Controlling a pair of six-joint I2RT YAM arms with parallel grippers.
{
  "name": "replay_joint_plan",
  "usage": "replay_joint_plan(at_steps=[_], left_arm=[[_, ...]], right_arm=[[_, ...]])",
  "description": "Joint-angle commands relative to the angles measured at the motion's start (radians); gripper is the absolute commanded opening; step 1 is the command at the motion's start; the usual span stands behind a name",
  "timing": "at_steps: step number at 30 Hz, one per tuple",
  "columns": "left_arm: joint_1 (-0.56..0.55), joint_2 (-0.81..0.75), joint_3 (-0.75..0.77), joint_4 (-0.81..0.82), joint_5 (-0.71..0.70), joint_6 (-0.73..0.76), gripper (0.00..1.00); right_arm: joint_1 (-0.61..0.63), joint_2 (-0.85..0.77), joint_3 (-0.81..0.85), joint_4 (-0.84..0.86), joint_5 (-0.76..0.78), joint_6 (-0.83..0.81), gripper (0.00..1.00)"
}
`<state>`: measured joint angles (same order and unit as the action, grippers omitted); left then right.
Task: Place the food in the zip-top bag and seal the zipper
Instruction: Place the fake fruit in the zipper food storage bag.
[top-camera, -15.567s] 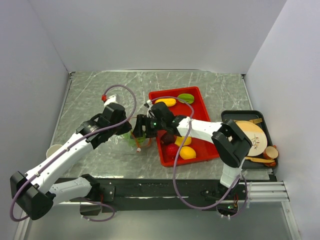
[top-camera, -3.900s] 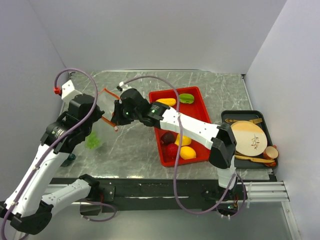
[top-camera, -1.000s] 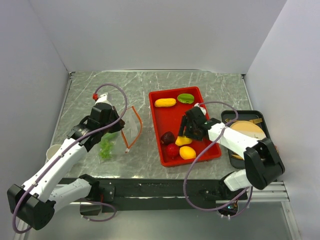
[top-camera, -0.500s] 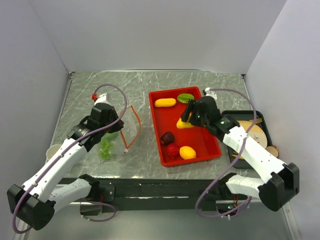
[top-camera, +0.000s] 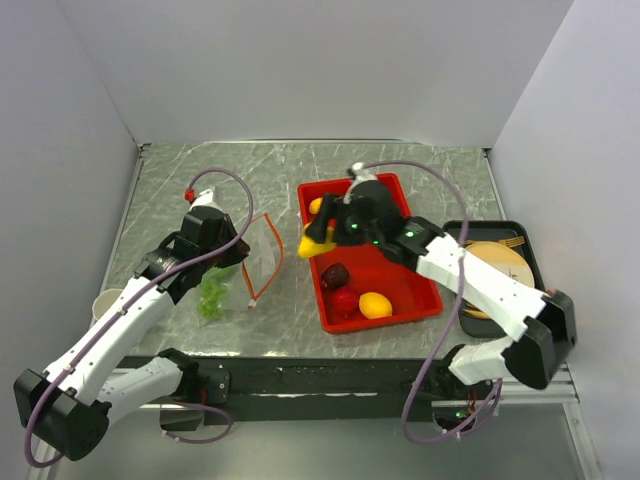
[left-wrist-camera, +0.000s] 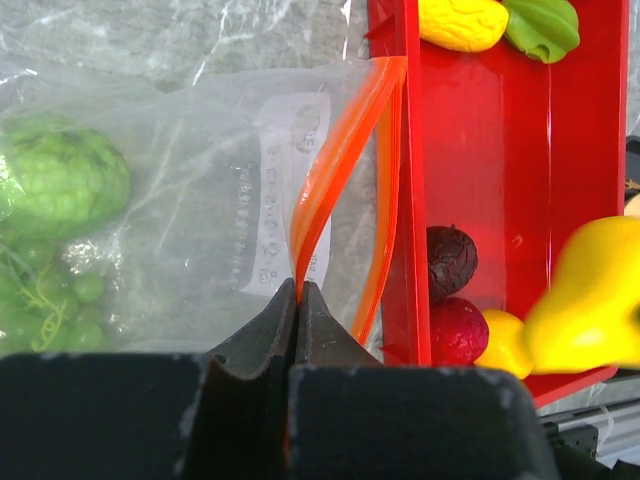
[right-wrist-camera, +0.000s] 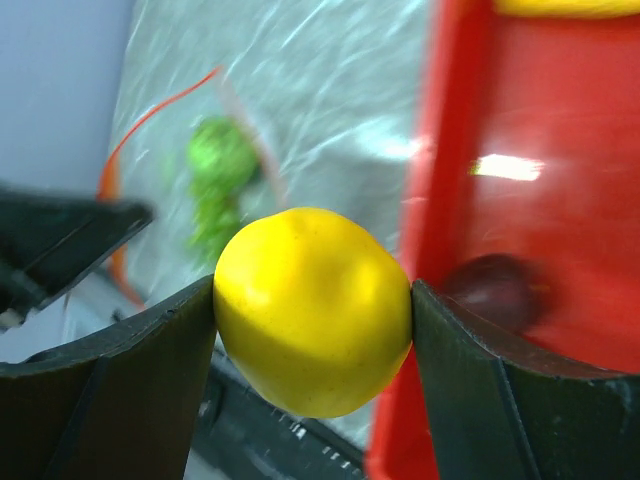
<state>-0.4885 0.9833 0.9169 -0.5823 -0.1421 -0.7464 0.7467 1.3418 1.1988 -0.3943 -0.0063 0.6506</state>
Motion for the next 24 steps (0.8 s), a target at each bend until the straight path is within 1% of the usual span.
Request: replay_joint_plan(at_steps=[1,4,5,12,15,18,21,24], left_arm=[[-0.001,-0.029,0.054,-0.007,0.035,-0.011,0.01],[-0.001,-0.035,0.059,-0.013,0.027,-0.024,0.01],[-0.001,-0.038,0.059,-0.016,0.024,-0.024,0.01],[-0.001,-0.067,0.053,-0.027,0.01,-0.03,0.01],[-0.001,-0.072,0.056,-0.033,0.01,-0.028,0.01],[-0.001,-0.075,0.068,-0.05,-0.013,-0.024,0.01],[-0.001,-0.086,0.076,-0.063,-0.047,-0.021,0.01],[-0.001,-0.106,0.083,-0.068,-0.094,-0.025,0.01]], right_arm=[[0.072,0.089,0.103,0.063,-0.053,0.006,0.46],[0.102,0.149,0.152,0.084,-0.083,-0.002,0.45],[0.112,0.184,0.169,0.077,-0.096,-0.006,0.43],[0.14,0.332,0.291,0.049,-0.129,-0.052,0.43],[0.154,0.402,0.358,-0.001,-0.107,-0.065,0.43],[0.161,0.447,0.396,-0.012,-0.116,-0.072,0.45],[0.164,0.5,0.464,-0.041,-0.129,-0.092,0.48],[0.169,0.548,0.539,-0.084,-0.139,-0.111,0.55]])
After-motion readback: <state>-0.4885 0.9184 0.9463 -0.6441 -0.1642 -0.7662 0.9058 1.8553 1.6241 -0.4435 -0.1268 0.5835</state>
